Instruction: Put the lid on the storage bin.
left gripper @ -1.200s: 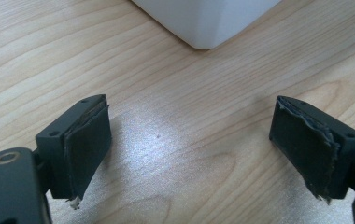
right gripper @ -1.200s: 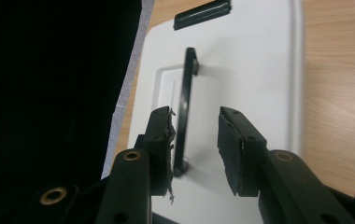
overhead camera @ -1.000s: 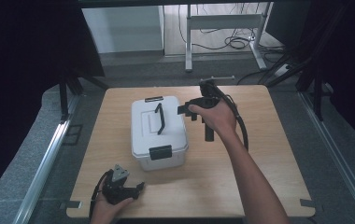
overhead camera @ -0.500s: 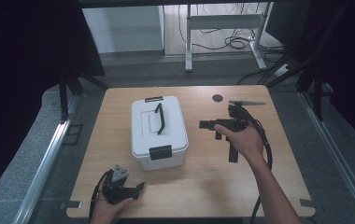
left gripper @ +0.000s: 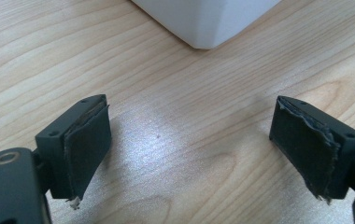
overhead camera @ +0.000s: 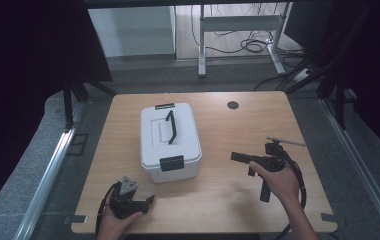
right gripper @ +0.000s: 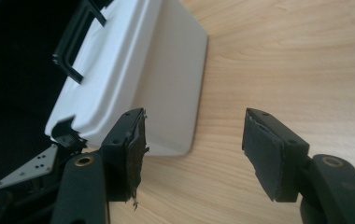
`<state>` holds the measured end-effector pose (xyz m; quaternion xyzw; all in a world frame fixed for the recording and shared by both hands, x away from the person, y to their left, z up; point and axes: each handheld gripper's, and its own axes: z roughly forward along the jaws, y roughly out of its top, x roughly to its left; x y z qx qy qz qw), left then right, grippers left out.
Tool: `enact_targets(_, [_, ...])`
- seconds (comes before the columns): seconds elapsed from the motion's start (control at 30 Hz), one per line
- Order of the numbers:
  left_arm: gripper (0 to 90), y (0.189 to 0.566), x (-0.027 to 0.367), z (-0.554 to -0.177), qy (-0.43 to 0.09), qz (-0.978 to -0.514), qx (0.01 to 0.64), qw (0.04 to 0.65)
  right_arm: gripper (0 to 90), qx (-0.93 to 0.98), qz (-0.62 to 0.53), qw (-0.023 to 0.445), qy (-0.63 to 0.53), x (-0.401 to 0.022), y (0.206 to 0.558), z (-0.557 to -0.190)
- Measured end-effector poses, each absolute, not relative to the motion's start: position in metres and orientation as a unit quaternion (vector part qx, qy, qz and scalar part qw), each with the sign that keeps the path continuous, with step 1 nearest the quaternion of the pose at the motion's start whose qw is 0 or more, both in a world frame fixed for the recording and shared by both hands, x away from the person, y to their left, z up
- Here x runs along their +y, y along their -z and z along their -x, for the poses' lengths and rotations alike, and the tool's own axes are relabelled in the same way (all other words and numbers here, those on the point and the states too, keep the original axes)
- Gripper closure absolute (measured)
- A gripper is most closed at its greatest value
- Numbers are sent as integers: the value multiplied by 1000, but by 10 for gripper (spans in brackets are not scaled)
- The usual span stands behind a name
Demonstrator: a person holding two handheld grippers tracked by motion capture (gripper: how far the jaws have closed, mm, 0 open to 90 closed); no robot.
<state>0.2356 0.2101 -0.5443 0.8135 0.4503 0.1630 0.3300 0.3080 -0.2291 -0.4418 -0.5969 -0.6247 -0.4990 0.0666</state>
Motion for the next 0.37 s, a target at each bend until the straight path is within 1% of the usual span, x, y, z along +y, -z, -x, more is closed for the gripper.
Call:
enact_targets(0.17, [126, 544, 210, -236, -163, -813, 451, 330, 384, -616, 601, 67, 505, -237, 454, -303])
enact_targets(0.37, [126, 544, 210, -235, -163, -813, 451, 330, 369, -616, 592, 72, 516, -239, 453, -301])
